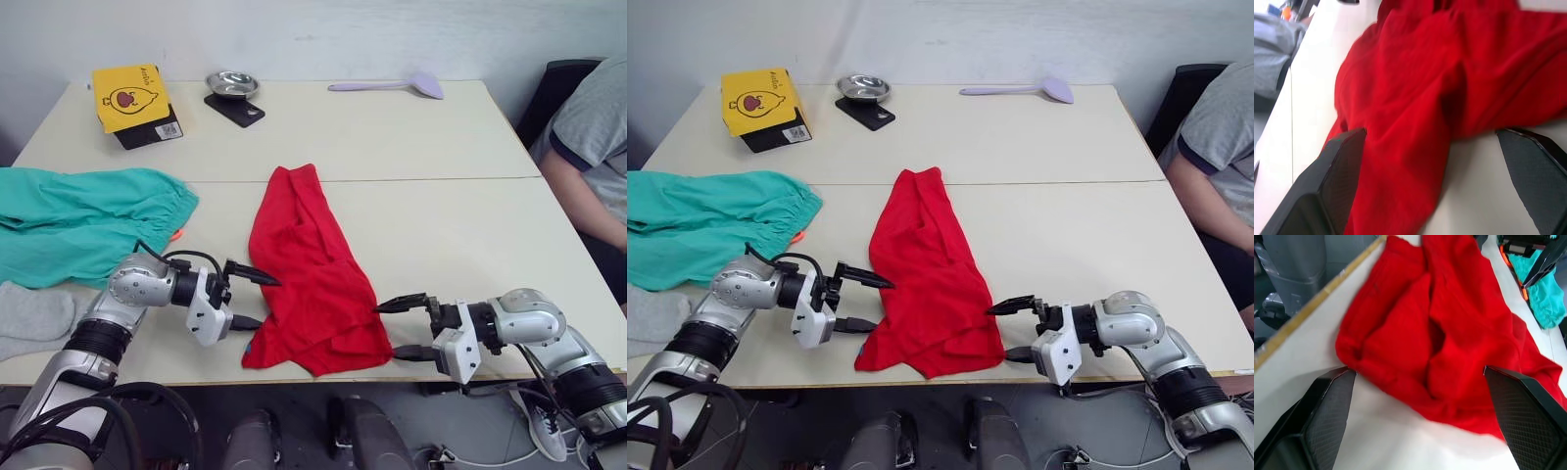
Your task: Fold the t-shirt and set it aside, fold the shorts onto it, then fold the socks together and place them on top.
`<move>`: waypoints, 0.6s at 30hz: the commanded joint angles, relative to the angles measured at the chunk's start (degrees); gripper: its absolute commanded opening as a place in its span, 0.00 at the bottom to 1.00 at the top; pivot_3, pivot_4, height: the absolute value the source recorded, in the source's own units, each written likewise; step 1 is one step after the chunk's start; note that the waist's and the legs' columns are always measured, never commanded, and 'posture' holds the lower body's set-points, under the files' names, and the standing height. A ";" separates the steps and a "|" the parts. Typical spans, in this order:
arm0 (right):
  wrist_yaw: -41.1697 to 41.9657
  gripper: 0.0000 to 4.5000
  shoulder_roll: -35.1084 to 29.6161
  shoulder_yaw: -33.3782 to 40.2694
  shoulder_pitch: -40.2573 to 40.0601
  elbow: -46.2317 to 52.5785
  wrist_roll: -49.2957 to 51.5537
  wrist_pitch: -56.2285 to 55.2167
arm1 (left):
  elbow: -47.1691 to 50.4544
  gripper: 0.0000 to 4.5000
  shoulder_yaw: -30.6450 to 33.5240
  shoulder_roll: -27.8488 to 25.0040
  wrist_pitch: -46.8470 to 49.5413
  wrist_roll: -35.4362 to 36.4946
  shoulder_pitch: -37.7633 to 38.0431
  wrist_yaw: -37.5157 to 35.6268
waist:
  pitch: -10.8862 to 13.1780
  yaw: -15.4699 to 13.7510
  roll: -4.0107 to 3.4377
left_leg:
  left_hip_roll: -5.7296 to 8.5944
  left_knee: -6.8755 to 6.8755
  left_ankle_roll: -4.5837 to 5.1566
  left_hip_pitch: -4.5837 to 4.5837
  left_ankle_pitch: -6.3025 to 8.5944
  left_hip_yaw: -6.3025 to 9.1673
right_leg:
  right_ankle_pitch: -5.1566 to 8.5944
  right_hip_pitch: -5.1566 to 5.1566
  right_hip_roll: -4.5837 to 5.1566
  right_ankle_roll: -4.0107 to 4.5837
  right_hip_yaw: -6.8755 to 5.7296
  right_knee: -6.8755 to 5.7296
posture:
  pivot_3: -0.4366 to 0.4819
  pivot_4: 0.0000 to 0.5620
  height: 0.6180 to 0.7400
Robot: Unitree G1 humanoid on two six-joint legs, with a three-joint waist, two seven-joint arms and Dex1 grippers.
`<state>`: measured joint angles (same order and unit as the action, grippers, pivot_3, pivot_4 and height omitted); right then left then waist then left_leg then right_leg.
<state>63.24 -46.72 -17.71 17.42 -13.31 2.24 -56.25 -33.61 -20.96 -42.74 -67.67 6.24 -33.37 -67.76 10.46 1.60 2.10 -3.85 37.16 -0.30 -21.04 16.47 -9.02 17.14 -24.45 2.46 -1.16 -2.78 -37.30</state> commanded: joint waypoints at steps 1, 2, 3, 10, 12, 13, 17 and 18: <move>-0.55 0.93 0.33 -1.58 -1.32 2.22 -0.63 0.65 | 3.25 1.00 -4.74 -1.04 -0.84 2.20 3.27 -3.10 | 0.00 0.05 0.00 | 0.00 0.00 0.00 0.00 0.00 0.00 | 0.00 0.00 0.00 0.00 0.01 0.00 | 0.48 0.27 1.00; -0.84 0.93 0.47 -1.73 -1.51 2.58 -0.89 0.79 | 4.26 1.00 -5.32 -1.28 -0.55 2.82 4.06 -3.32 | -0.01 0.06 -0.02 | 0.00 0.00 0.00 0.00 0.00 0.00 | 0.00 0.00 0.00 0.00 0.01 0.00 | 0.48 0.27 1.00; -1.09 0.93 0.63 -1.85 -1.67 2.90 -1.12 1.09 | 5.33 1.00 -5.76 -1.46 -0.11 3.40 4.85 -3.35 | -0.01 0.08 -0.03 | 0.00 -0.02 0.00 0.00 0.00 0.00 | 0.01 0.00 0.00 0.01 0.01 0.00 | 0.48 0.27 1.00; -2.77 0.90 1.23 -2.32 -1.45 3.24 -3.92 3.06 | 8.93 1.00 -6.87 -2.84 1.39 4.06 7.88 -3.68 | -0.04 0.08 -0.04 | 0.00 0.02 0.02 0.03 0.01 0.03 | 0.04 0.00 -0.01 0.03 0.00 -0.06 | 0.48 0.27 1.00; -2.57 0.80 0.91 -2.69 -1.47 3.38 -3.52 3.61 | 9.81 0.95 -7.26 -3.43 1.78 4.35 8.71 -4.00 | -0.06 0.21 -0.04 | -0.01 0.00 0.03 0.06 0.01 0.03 | 0.04 0.01 -0.02 0.04 0.01 -0.07 | 0.48 0.27 1.00; -2.41 0.73 0.68 -2.88 -1.55 3.61 -3.10 3.80 | 10.26 0.90 -7.41 -3.62 1.98 4.58 9.06 -4.07 | -0.06 0.31 -0.04 | -0.02 -0.01 0.04 0.07 0.02 0.03 | 0.05 0.02 -0.03 0.05 0.01 -0.07 | 0.48 0.27 1.00; -1.97 0.40 -0.01 -3.20 -2.07 4.79 -1.79 4.27 | 11.97 0.62 -7.94 -4.01 3.79 4.91 10.25 -4.62 | -0.06 0.20 -0.05 | -0.04 -0.03 0.03 0.08 0.01 0.03 | 0.09 0.00 -0.06 0.12 0.00 -0.12 | 0.48 0.27 1.00; -1.91 0.33 -0.12 -3.13 -2.28 5.18 -1.41 4.38 | 12.45 0.56 -7.96 -4.04 4.44 4.94 10.61 -4.72 | -0.06 0.15 -0.05 | -0.04 -0.02 0.03 0.08 0.01 0.03 | 0.09 0.00 -0.06 0.12 0.00 -0.13 | 0.48 0.27 1.00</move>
<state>61.17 -45.97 -20.67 15.48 -9.83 -0.26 -52.07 -22.47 -26.86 -45.93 -64.28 12.17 -24.26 -70.69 10.41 1.75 2.05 -3.89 37.15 -0.26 -20.96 16.48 -8.98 17.23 -24.45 2.40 -1.04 -2.78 -37.43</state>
